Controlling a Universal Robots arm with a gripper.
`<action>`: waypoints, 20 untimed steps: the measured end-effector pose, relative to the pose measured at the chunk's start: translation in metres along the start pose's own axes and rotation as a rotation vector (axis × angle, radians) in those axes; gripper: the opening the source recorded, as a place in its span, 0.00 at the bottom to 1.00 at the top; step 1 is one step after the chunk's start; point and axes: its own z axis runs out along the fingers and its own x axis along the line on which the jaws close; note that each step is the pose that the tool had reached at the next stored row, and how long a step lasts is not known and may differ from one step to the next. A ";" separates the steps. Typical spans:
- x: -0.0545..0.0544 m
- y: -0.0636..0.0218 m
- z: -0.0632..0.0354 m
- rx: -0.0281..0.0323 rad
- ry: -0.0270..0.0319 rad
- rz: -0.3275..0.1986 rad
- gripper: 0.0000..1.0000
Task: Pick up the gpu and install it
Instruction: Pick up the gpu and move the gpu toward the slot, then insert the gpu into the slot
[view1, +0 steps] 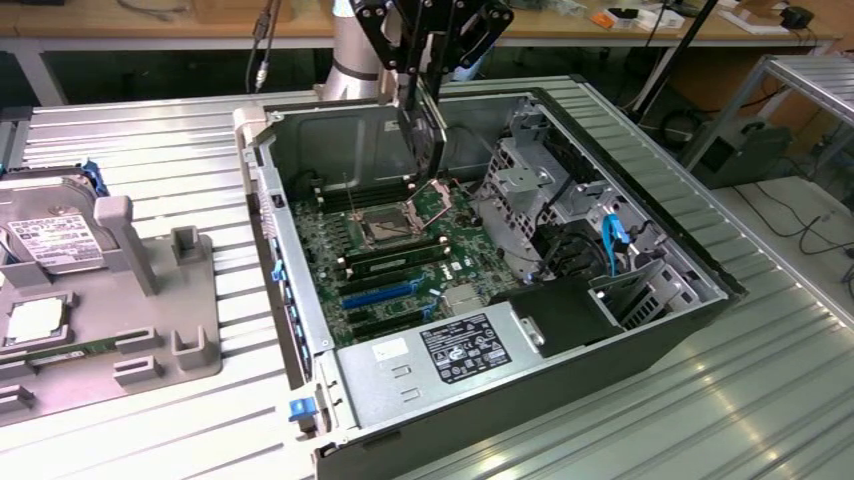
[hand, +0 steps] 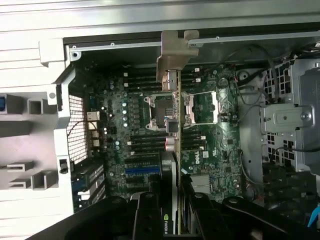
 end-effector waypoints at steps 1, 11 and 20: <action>-0.002 0.0001 0.0001 -0.0001 0.0000 0.000 0.27; -0.003 0.0001 0.0001 0.0000 0.0000 0.000 0.27; -0.003 0.0014 0.0001 -0.0007 0.0014 -0.031 0.27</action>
